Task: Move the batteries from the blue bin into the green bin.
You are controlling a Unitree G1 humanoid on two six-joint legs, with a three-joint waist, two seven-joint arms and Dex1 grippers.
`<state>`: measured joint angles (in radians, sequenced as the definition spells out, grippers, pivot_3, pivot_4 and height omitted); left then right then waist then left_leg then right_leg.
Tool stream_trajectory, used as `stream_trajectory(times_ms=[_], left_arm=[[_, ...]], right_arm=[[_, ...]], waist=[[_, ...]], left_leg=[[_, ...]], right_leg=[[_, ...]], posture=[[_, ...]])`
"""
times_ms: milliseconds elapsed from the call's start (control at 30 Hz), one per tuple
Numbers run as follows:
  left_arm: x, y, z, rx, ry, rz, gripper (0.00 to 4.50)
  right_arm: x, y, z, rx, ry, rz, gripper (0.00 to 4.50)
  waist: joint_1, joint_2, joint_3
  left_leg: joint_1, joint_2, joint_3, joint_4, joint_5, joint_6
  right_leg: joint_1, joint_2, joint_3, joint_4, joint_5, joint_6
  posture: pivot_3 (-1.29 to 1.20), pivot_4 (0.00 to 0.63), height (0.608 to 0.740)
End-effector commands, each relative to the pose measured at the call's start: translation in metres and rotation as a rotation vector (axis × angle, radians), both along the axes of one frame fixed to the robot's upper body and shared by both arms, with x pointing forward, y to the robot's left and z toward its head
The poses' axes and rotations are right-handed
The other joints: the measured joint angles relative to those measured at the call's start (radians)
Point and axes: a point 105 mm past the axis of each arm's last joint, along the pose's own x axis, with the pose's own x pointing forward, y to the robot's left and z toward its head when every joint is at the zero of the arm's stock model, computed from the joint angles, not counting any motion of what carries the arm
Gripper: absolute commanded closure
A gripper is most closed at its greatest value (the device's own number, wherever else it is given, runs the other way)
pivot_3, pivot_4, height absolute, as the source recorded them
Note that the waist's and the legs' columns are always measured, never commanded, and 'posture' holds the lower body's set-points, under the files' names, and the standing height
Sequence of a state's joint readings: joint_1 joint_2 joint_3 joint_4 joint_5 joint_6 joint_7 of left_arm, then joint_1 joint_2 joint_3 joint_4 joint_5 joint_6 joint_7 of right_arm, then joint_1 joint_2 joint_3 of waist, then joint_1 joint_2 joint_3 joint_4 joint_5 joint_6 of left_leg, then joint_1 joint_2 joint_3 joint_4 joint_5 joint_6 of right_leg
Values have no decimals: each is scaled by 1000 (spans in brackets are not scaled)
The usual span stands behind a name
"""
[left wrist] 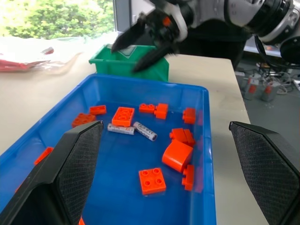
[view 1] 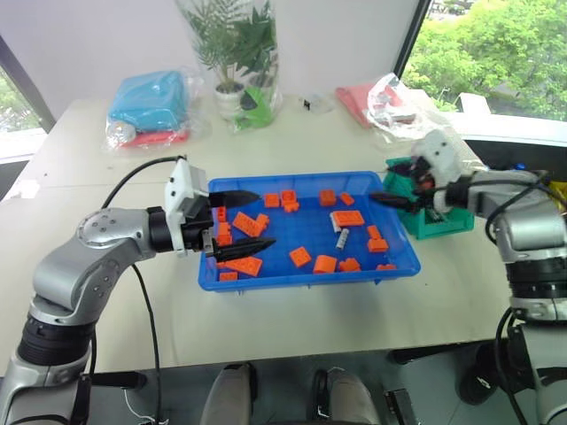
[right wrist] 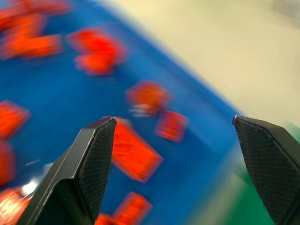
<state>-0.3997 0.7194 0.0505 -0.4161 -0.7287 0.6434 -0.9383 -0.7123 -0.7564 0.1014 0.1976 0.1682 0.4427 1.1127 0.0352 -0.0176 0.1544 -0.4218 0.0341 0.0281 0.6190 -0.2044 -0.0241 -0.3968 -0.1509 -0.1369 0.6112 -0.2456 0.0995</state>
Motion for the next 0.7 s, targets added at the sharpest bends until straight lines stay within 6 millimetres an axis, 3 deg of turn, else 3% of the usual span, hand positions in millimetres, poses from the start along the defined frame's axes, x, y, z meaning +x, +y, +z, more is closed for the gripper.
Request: stream_trajectory(times_ms=[33,167,400,700], left_arm=[[-3,-2,12,-4,-55,-6,0],[-3,0,14,-2,-64,7,0],[-6,6,16,4,-74,46,0],[-11,9,15,4,-74,82,0]], right_arm=[[11,4,9,-75,-42,90,197],[23,9,-6,-211,-43,190,197],[21,6,-33,-372,25,350,197],[36,-1,-37,-401,14,282,197]], waist=[[1,0,0],[1,0,0],[0,0,1],[-25,0,1]], left_leg=[[0,0,0,0,0,0],[0,0,0,1,0,0],[-1,0,0,2,0,0],[-1,0,-1,2,0,0]], right_leg=[[0,0,0,0,0,0],[-3,0,0,0,0,0],[0,0,0,1,3,0],[0,0,0,2,3,-1]], posture=[[0,150,672],[0,150,672],[0,150,672],[0,150,672]])
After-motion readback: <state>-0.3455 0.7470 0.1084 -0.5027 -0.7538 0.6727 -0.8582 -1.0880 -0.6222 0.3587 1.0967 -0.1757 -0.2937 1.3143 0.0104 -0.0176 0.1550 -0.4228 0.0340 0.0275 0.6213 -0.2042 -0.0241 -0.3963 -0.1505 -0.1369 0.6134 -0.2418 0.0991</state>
